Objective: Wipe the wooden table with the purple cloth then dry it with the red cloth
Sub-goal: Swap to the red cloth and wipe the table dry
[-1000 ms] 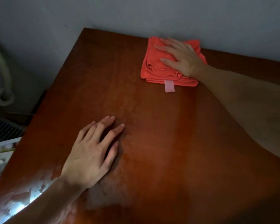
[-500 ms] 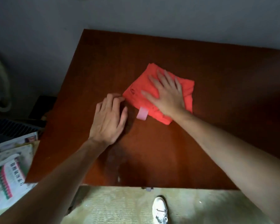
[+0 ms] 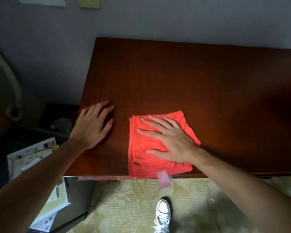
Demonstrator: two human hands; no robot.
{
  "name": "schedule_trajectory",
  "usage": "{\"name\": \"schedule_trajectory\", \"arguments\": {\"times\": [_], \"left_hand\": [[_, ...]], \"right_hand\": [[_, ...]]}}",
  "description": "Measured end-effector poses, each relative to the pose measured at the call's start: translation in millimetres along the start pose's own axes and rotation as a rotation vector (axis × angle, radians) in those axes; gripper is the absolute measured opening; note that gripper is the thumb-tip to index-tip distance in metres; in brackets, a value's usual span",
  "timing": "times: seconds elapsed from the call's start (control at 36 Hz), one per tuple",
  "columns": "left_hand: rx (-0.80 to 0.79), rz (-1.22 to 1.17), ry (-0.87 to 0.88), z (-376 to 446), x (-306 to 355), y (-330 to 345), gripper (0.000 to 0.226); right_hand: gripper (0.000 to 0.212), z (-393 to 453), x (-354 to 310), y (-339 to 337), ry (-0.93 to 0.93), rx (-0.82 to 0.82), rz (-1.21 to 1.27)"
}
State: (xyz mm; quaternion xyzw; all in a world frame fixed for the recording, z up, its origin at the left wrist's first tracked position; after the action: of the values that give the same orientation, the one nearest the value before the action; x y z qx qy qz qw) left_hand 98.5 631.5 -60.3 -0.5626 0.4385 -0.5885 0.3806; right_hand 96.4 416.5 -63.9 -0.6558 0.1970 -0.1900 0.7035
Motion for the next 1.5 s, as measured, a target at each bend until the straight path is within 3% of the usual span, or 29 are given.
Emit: {"name": "schedule_trajectory", "arguments": {"times": [0.19, 0.53, 0.67, 0.78, 0.89, 1.14, 1.36, 1.5], "left_hand": [[0.028, -0.067, 0.025, 7.5, -6.2, 6.3, 0.052], [-0.022, -0.12, 0.02, 15.3, -7.0, 8.7, 0.05], [-0.004, -0.128, 0.03, 12.9, -6.5, 10.0, 0.05], [-0.001, -0.124, 0.042, 12.8, -7.1, 10.0, 0.051], [0.014, -0.145, 0.052, 12.1, -6.1, 7.5, 0.05], [0.087, -0.197, 0.084, 5.8, -1.7, -0.4, 0.047], [0.362, -0.301, 0.023, -11.7, -15.6, -33.3, 0.032], [0.359, -0.327, -0.038, -33.9, -40.2, -36.1, 0.033]], "right_hand": [[0.064, 84.0, 67.6, 5.6, -0.168, -0.027, -0.05], [0.065, 243.9, 203.6, 4.8, -0.17, -0.019, -0.096], [0.065, 287.1, 244.9, 1.0, -0.041, -0.015, -0.087], [0.076, 303.2, 265.4, 1.2, 0.186, -0.029, -0.031], [0.074, 297.9, 270.7, -4.2, 0.359, 0.002, -0.018], [0.094, 220.8, 195.5, -4.0, 0.548, 0.009, -0.002], [0.087, 122.4, 51.9, 0.1, 0.528, 0.061, -0.066], [0.08, 73.3, -52.4, -1.4, 0.397, 0.098, -0.087]]}}
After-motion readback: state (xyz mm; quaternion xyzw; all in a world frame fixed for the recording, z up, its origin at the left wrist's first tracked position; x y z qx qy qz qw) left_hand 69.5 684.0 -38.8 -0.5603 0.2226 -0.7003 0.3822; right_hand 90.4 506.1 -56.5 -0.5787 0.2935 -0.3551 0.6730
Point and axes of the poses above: each hand's wrist, its own z-axis towards the middle knuckle, its own y-axis out of the palm, x = y × z, the point moved 10 cm from there along z, towards the middle knuckle, and after that the axes turned 10 degrees about -z, right-handed, at the moved point
